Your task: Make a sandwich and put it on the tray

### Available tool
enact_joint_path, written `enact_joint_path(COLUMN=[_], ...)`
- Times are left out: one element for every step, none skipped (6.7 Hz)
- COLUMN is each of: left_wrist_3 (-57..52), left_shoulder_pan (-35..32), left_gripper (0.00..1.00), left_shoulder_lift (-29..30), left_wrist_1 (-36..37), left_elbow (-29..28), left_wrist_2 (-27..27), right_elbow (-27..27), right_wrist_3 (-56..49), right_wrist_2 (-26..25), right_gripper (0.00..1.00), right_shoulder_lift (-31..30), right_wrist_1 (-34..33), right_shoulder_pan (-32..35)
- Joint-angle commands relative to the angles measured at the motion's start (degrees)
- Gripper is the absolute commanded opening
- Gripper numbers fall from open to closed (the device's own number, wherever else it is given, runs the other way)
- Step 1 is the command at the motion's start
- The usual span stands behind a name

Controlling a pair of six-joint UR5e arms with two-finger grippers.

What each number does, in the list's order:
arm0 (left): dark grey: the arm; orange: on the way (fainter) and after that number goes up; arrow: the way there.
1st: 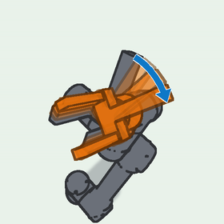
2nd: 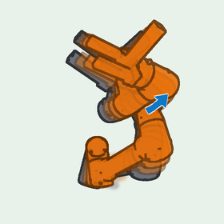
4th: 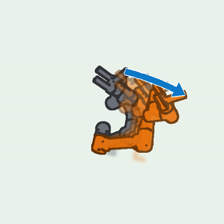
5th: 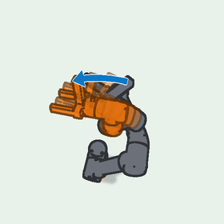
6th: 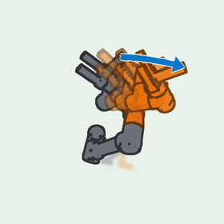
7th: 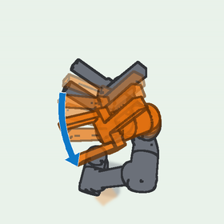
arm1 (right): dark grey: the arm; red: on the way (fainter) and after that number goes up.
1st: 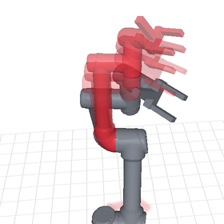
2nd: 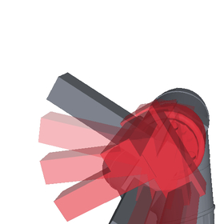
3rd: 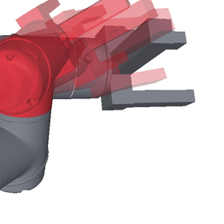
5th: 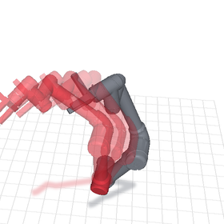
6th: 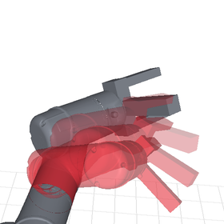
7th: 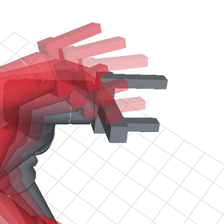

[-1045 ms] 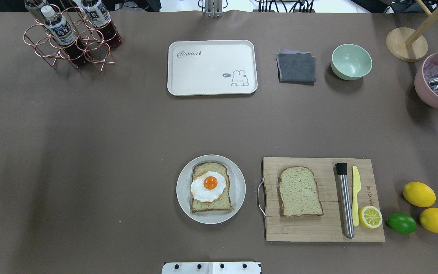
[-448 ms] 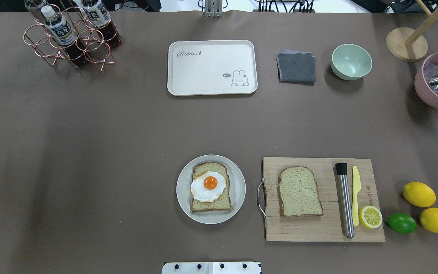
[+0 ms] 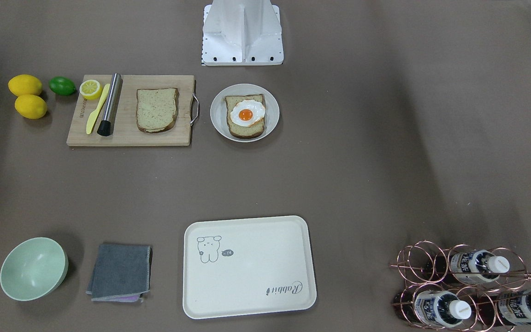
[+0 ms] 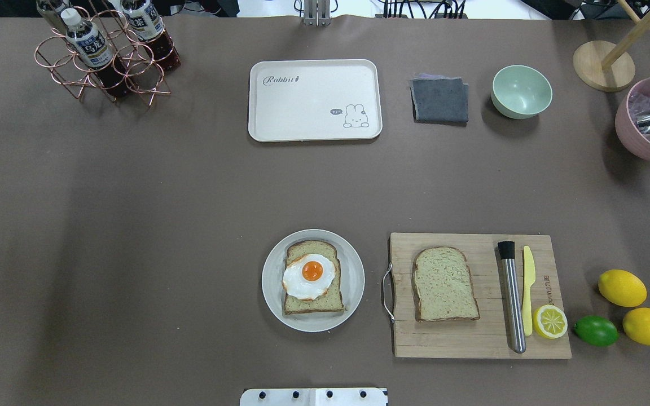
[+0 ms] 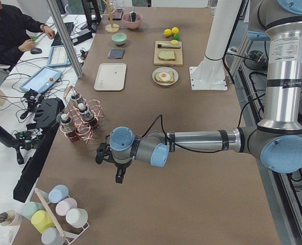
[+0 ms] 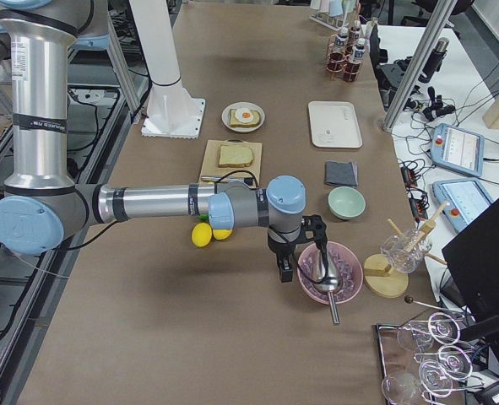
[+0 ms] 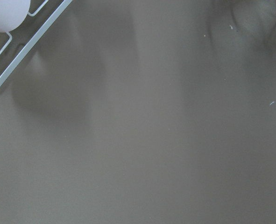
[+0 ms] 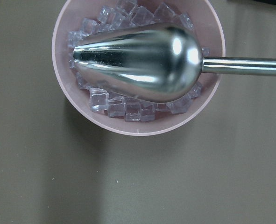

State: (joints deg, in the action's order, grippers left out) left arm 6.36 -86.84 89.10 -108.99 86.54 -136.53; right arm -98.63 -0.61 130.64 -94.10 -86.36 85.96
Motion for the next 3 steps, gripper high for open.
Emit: enact_joint_path(left_wrist_3=[0.1,0.1,-0.3], left_shoulder_pan=[0.0,0.0,0.0], left_gripper=[0.98,0.98,0.98], left_shoulder_lift=[-0.6,-0.4,-0.2], left_wrist_1=[0.2,0.2,0.2], left_elbow=[-0.1,-0.3,-0.2], left_wrist_2=[-3.8,-4.2,-3.9], right_elbow=[-0.1,0.1,0.1], right_wrist_3=[0.1,0.1,0.1], right_wrist_2=[0.5,0.5,0.5], right_gripper=[1.00,1.00,1.00], right_shoulder_lift=[0.0,0.0,0.0], right_wrist_1=[0.1,0.1,0.0], right_shoulder_pan=[0.0,0.0,0.0])
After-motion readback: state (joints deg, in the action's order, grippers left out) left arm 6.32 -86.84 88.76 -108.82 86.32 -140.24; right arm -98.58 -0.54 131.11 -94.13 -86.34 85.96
